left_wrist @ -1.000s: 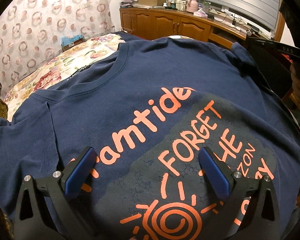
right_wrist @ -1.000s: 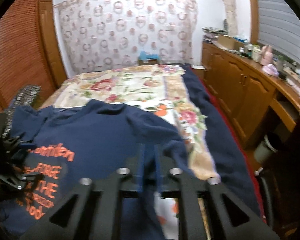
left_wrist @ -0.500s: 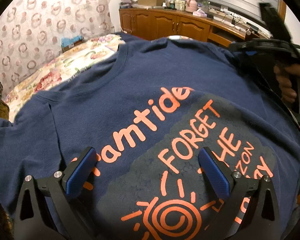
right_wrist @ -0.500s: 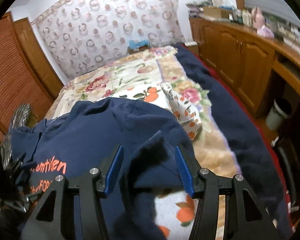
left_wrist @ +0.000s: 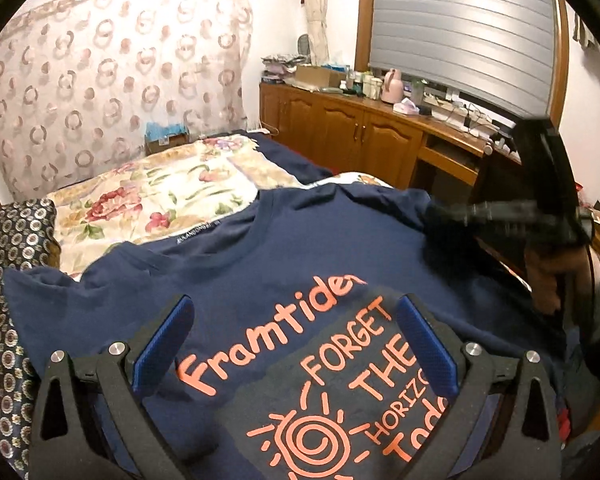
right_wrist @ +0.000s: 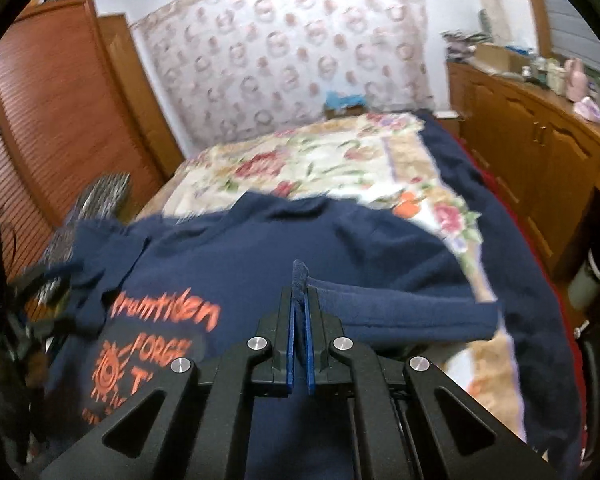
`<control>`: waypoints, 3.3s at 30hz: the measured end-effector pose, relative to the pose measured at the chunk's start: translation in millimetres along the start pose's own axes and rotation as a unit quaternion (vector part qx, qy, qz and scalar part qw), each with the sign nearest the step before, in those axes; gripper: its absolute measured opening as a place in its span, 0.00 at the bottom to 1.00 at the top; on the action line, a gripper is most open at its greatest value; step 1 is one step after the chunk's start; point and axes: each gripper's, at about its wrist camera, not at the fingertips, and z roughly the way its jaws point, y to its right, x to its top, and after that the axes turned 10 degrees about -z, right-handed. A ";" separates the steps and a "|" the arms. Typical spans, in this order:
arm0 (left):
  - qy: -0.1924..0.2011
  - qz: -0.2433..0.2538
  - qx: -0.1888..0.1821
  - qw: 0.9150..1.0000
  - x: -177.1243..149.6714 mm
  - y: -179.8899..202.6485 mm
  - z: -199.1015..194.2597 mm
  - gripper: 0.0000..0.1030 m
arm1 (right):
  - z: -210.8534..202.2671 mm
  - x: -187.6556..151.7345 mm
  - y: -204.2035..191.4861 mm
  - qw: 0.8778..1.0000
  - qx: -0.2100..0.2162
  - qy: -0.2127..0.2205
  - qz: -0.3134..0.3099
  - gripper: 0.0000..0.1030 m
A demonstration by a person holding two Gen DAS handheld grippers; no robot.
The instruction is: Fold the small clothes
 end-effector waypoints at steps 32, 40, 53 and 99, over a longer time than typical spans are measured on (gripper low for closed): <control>0.000 0.000 -0.021 1.000 -28.2 -17.7 11.5 0.99 | 32.8 5.8 55.5 0.980 -0.153 -0.084 0.094 0.47; 0.007 -0.017 -0.011 1.000 -27.7 -29.4 9.2 0.99 | 29.6 17.5 56.0 0.981 -0.164 -0.073 0.077 0.08; 0.026 -0.044 0.010 0.999 -23.8 -46.3 6.0 0.99 | -7.1 66.1 -67.3 0.991 -0.098 0.033 -0.089 0.06; -0.106 -0.013 -0.017 0.994 -1.2 23.1 75.5 0.52 | 33.6 58.8 -77.7 0.986 -0.128 -0.095 -0.047 0.70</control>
